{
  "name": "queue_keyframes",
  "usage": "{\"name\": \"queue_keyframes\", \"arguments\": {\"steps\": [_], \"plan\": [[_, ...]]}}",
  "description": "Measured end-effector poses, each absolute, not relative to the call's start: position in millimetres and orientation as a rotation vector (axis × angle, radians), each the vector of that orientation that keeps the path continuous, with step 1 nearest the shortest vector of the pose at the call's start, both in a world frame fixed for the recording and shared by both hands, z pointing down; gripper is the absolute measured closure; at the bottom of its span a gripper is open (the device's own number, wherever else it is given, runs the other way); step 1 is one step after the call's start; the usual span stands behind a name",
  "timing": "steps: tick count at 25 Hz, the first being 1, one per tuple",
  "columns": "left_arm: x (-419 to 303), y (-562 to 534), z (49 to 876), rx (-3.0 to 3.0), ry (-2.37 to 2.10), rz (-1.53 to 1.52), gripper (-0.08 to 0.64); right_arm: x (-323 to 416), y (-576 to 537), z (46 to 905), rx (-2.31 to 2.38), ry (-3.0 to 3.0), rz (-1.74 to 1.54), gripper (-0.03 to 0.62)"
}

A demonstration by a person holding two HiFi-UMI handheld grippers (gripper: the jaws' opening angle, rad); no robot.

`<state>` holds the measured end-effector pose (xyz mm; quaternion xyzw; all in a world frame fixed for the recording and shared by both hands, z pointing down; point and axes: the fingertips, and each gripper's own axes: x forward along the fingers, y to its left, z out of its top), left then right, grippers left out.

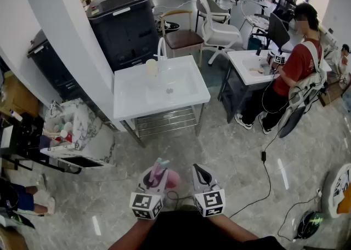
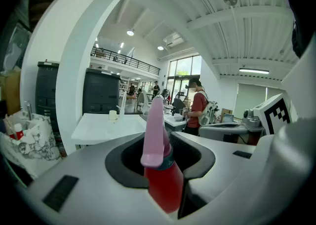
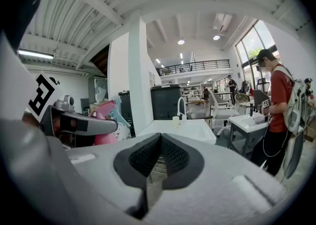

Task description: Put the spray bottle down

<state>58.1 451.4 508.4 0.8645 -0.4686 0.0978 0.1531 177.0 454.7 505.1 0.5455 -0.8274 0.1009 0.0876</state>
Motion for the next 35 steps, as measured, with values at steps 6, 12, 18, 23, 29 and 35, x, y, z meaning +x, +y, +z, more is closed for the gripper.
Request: {"name": "queue_keyframes", "arguments": {"steps": [6, 12, 18, 23, 29, 35], "plan": [[48, 455, 510, 2.480, -1.381, 0.268, 0.413, 170, 459, 507, 1.619, -2.499, 0.370, 0.595], [50, 454, 521, 2.449, -1.394, 0.269, 0.411, 175, 453, 521, 1.623, -2.483, 0.414, 0.594], [60, 422, 538, 2.451, -1.342, 0.278, 0.411, 181, 428, 537, 1.621, -2.445, 0.434, 0.594], [62, 371, 547, 2.476, -1.265, 0.278, 0.413, 179, 383, 541, 1.656, -2.386, 0.429, 0.594], [70, 296, 543, 2.540, -1.183, 0.354, 0.411, 178, 305, 533, 1.664, -2.352, 0.417, 0.595], [42, 214, 534, 2.574, -1.155, 0.334, 0.411, 142, 214, 520, 1.678, -2.356, 0.387, 0.594]]}}
